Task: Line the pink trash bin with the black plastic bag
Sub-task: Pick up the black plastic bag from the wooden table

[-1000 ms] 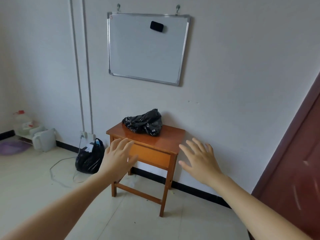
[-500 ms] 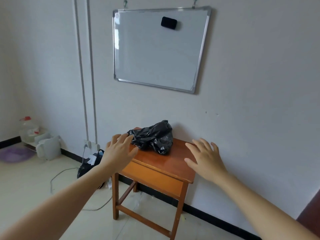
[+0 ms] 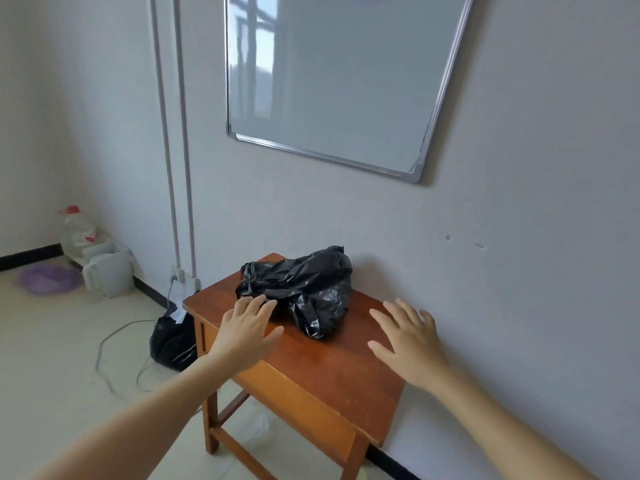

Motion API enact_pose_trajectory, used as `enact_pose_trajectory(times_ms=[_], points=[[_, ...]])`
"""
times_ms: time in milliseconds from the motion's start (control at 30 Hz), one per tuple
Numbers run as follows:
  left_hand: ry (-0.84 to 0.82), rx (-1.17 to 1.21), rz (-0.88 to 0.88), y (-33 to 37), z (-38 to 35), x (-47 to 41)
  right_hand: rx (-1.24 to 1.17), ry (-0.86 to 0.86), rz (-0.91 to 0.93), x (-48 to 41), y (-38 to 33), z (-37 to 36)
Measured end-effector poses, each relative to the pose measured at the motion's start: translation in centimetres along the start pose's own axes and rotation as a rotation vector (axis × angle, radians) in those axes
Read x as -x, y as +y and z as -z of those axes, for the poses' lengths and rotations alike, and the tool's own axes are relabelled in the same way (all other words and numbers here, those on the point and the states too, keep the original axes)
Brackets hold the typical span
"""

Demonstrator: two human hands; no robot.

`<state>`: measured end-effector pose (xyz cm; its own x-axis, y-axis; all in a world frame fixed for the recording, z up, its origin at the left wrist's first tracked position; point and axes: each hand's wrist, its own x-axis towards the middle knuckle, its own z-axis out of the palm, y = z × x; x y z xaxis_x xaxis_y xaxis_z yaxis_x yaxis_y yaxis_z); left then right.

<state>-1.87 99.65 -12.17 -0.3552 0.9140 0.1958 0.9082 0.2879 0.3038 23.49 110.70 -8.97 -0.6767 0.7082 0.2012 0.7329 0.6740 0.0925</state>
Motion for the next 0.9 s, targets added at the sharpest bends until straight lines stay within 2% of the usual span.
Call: enact_pose_trajectory(times_ms=[233,400,467,700,900], points=[[-0.05,0.076,0.225,0.9,-4.6,-3.3,-0.099,-0.115,0.098,-7.0,3.7,-5.8],[-0.188,0.102,0.354,0.1,-9.8,-2.8,-0.222,-0.235,0.211,-9.0,0.6,-11.0],[-0.182,0.104,0.377,-0.7,-11.0,-3.8,-0.232,-0.273,0.258,-9.9,-0.9,-12.8],[-0.103,-0.063,0.228,-5.3,-10.4,-13.7,-0.192,-0.145,0.202,-20.7,-1.1,-13.5],[-0.407,-0.195,-0.105,-8.7,-9.9,-23.7,-0.04,-0.168,0.18,-31.9,0.4,-13.0]])
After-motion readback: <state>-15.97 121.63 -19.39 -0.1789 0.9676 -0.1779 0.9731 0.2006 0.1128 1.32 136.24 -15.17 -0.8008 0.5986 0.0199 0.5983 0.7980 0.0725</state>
